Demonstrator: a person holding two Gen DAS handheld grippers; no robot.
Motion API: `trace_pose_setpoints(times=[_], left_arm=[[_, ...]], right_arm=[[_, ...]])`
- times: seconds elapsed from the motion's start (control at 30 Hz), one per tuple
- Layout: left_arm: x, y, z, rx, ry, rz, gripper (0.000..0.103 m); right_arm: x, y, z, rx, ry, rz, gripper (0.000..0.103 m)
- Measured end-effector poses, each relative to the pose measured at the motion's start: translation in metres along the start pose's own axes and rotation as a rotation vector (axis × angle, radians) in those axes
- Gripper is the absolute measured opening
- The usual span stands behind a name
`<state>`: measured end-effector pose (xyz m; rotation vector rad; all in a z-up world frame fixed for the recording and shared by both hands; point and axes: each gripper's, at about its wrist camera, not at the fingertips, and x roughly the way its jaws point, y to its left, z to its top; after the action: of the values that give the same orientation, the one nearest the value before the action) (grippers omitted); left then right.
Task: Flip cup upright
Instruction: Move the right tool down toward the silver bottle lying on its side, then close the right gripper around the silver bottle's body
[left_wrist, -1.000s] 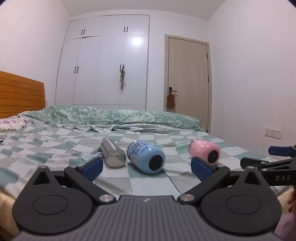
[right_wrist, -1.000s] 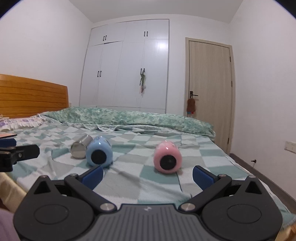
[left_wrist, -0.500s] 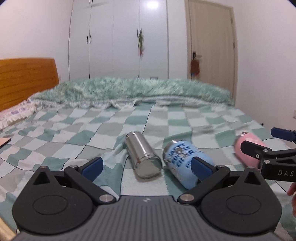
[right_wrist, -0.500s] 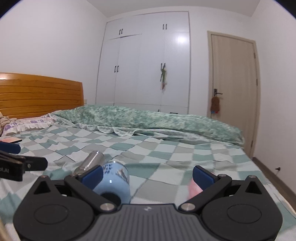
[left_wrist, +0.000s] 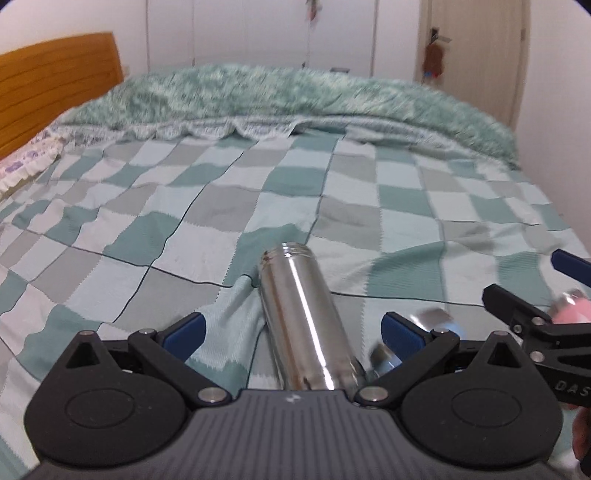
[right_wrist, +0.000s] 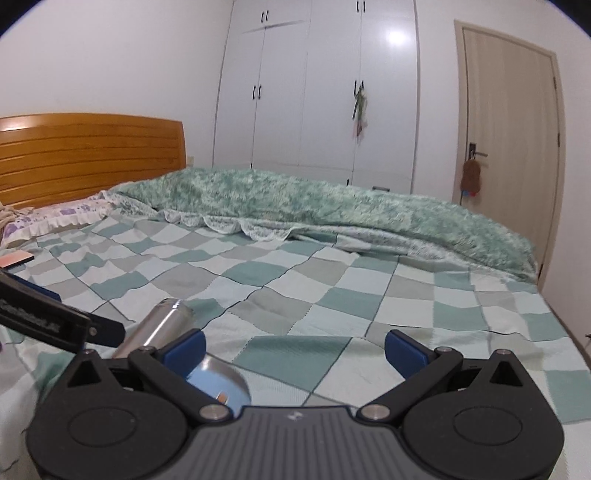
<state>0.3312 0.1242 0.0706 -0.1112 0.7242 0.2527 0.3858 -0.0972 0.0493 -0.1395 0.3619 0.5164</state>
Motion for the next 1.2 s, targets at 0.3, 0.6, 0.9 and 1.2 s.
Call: trace_pose_setpoints(times=[0.3,0.6,0.9,1.2], left_arm=[[0.062,-0.006,0.011,-0.032,0.131,0.069,0.103],[0.099,0.002,0.01,-0.142,0.286,0.012,0.072],[0.097,-0.006,0.005,-0.063,0.286,0.063,0.064],[0.057,0.001,0.002,-0.057,0.231,0.038,0.064]], right_arm=[[0.055,-0.006,0.0,0.015,0.083,0.03,0.103],[0.064,-0.011,-0.011,0.032,0.111,0.034,0.103],[0.058,-0.006,-0.01,0.011,0.101,0.05,0.103],[0.028,-0.001,-0.004,0.02,0.086,0.059,0.103]])
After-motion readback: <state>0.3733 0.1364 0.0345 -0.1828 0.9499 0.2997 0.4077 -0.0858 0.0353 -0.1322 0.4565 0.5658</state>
